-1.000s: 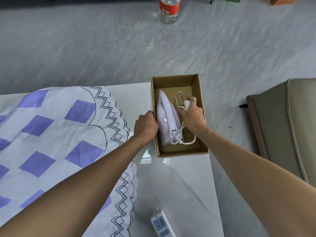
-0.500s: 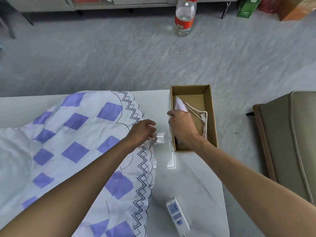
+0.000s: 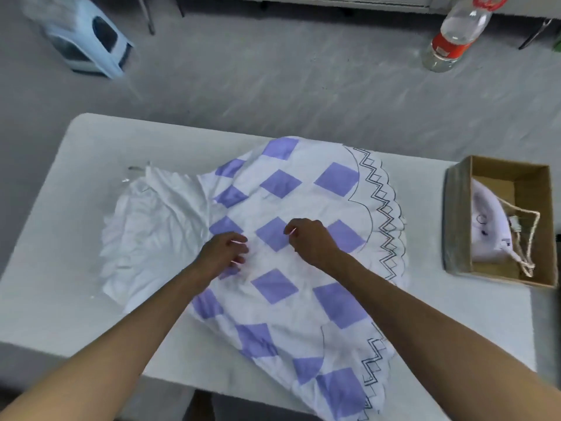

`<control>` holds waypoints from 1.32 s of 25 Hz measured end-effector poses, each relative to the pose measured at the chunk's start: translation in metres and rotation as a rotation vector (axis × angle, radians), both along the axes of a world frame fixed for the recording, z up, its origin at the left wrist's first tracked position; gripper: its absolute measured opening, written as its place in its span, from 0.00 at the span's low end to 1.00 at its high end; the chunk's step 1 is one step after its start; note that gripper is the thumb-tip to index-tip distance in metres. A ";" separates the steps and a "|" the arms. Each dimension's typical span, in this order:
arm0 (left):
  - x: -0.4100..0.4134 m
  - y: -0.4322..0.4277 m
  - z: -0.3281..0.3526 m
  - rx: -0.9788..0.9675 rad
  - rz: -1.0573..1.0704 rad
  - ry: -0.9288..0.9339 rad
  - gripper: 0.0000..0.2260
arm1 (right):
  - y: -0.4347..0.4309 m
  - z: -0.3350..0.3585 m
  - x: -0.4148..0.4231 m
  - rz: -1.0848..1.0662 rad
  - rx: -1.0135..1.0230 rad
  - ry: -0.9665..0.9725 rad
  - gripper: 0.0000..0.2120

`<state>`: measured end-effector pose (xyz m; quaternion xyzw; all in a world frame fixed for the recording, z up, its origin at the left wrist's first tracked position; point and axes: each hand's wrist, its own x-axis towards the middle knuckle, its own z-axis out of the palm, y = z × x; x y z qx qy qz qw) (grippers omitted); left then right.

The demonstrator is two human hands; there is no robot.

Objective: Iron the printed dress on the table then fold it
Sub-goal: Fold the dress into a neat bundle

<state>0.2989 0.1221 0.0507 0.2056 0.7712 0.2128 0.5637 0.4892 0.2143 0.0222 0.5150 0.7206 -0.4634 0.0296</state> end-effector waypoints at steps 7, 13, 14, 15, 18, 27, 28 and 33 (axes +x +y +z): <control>-0.259 -0.089 -0.068 -0.122 0.114 0.374 0.28 | -0.042 -0.072 -0.239 0.266 0.101 -0.116 0.10; -0.343 -0.137 -0.137 -0.385 0.137 0.551 0.39 | 0.011 -0.110 -0.403 0.280 0.333 -0.178 0.24; -0.347 -0.140 -0.144 -0.397 0.111 0.561 0.38 | 0.020 -0.118 -0.421 0.268 0.357 -0.216 0.25; -0.350 -0.143 -0.149 -0.401 0.086 0.575 0.36 | 0.027 -0.124 -0.434 0.254 0.370 -0.262 0.25; -0.351 -0.158 -0.147 -0.420 0.147 0.697 0.32 | 0.038 -0.133 -0.450 0.222 0.359 -0.379 0.23; -0.277 -0.179 -0.145 -0.429 0.633 0.000 0.30 | 0.032 -0.110 -0.452 0.161 0.318 -0.333 0.11; -0.275 -0.175 -0.145 -0.421 0.590 0.048 0.25 | 0.031 -0.110 -0.449 0.157 0.313 -0.298 0.12; -0.307 -0.187 -0.128 -0.188 0.620 0.171 0.19 | 0.027 -0.088 -0.444 0.054 0.224 -0.029 0.03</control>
